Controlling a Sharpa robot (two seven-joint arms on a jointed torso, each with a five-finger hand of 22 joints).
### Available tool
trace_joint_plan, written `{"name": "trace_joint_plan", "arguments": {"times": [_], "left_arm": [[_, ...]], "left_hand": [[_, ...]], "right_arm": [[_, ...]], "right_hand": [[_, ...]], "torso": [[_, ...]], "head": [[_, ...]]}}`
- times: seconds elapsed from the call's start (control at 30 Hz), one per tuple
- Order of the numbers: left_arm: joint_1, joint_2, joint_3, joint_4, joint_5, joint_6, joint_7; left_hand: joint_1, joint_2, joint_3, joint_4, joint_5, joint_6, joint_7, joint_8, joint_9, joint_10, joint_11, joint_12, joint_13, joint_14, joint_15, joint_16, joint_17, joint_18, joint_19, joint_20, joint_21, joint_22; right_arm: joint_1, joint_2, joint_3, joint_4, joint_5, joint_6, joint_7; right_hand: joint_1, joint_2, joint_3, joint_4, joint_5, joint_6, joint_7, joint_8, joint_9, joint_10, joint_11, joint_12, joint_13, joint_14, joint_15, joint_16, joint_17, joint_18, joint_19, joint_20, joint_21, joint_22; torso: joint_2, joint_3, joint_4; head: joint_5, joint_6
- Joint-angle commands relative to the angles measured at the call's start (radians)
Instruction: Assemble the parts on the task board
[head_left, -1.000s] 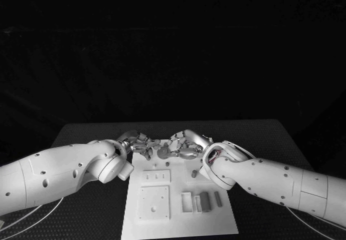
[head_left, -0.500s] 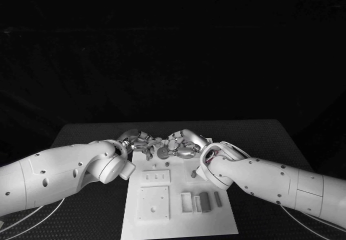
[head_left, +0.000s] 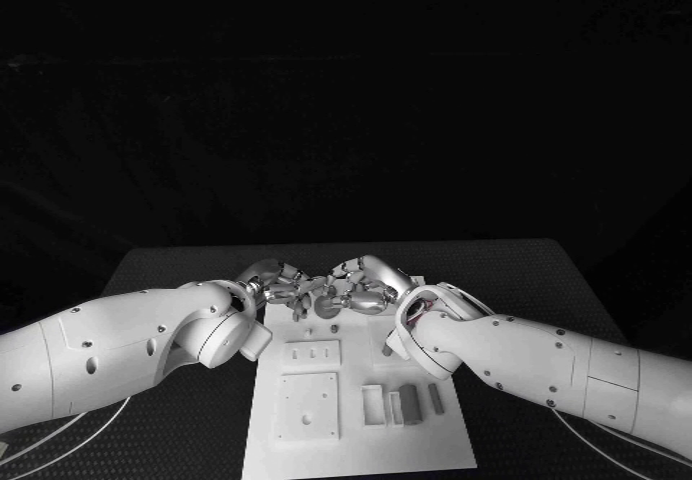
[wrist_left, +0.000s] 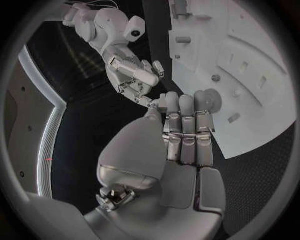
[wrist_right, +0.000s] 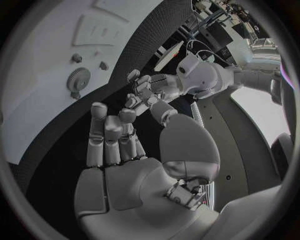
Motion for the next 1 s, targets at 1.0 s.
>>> {"name": "trace_joint_plan", "arguments": {"times": [1.0], "left_arm": [[0.000,0.005,0.001,0.007,-0.019,0.047,-0.002]], "left_hand": [[0.010,-0.004,0.018,-0.016,0.004,0.052,-0.038,-0.009,0.022,-0.034,-0.028,-0.007,-0.003,-0.008,-0.002,0.015,-0.015,-0.005,0.006,0.000,-0.010,-0.001]], "right_arm": [[-0.001,0.022,0.001,-0.015,-0.042,-0.013,0.022]], "right_hand": [[0.089,0.085,0.006,-0.023,0.000,0.155,-0.050,0.077,0.053,0.029,-0.053,0.025,-0.012,0.022,-0.053,0.024,0.001,0.015,0.020,-0.018,0.023,0.018]], "torso": [[0.000,0.0007,-0.0016]], "head": [[0.000,-0.002]]}}
